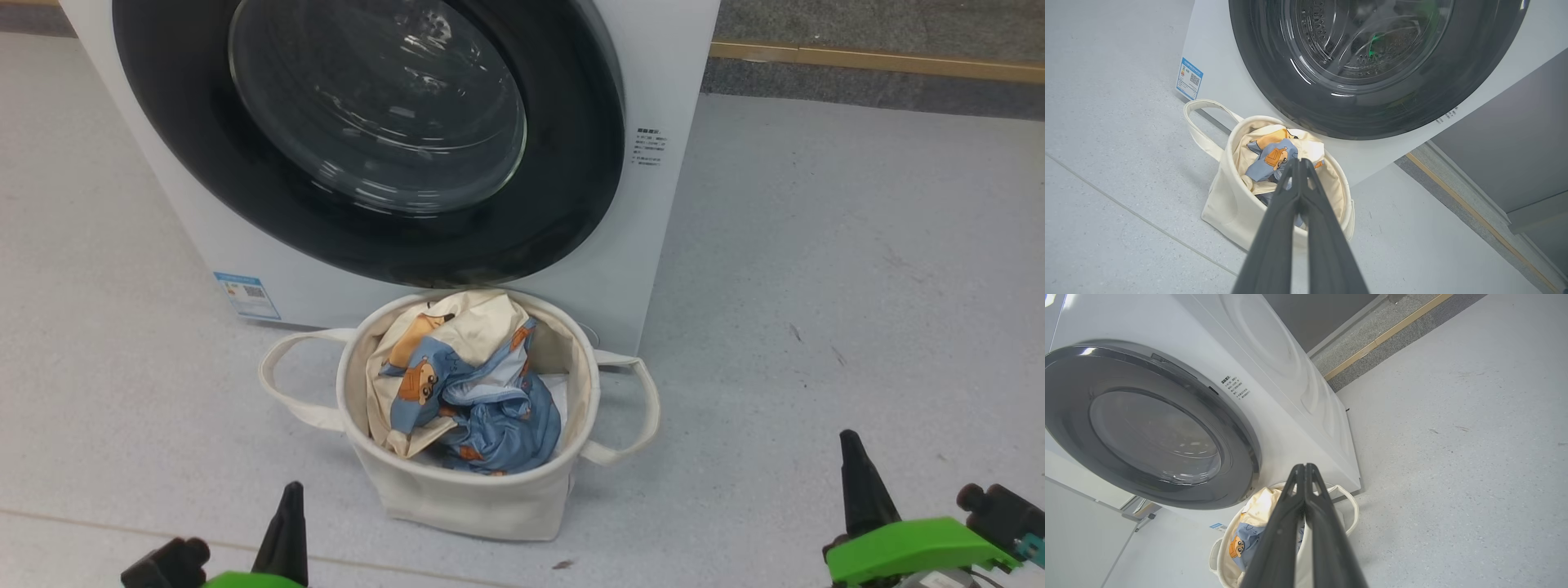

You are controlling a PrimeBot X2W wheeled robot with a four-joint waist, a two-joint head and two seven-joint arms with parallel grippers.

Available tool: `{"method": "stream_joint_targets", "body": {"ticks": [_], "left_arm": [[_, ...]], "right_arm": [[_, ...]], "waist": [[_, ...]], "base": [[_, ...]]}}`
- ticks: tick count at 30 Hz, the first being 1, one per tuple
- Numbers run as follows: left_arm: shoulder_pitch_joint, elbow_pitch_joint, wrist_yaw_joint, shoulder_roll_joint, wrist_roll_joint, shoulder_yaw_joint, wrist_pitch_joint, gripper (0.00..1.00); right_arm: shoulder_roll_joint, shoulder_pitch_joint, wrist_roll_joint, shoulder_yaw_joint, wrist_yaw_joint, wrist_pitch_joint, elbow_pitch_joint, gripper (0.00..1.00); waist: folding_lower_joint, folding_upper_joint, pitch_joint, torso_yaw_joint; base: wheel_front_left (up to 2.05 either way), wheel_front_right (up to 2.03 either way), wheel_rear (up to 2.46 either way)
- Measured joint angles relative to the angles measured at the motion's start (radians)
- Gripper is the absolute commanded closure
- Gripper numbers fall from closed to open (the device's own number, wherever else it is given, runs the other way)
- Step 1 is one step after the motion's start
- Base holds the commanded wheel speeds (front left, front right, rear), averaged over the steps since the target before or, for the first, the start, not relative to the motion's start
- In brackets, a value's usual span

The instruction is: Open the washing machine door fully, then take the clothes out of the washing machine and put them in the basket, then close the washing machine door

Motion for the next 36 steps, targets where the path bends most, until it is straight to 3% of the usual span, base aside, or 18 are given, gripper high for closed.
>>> {"method": "stream_joint_targets", "body": {"ticks": [36], "left_arm": [[-0.005, -0.033, -0.025, 0.000, -0.416, 0.058, 0.102, 1.00]], "right_arm": [[0.000, -0.002, 0.400, -0.036, 0.000, 0.106, -0.011, 1.00]], "waist": [[0.0000, 0.0000, -0.009, 0.001]], "base": [[0.00, 0.00, 0.00]]}}
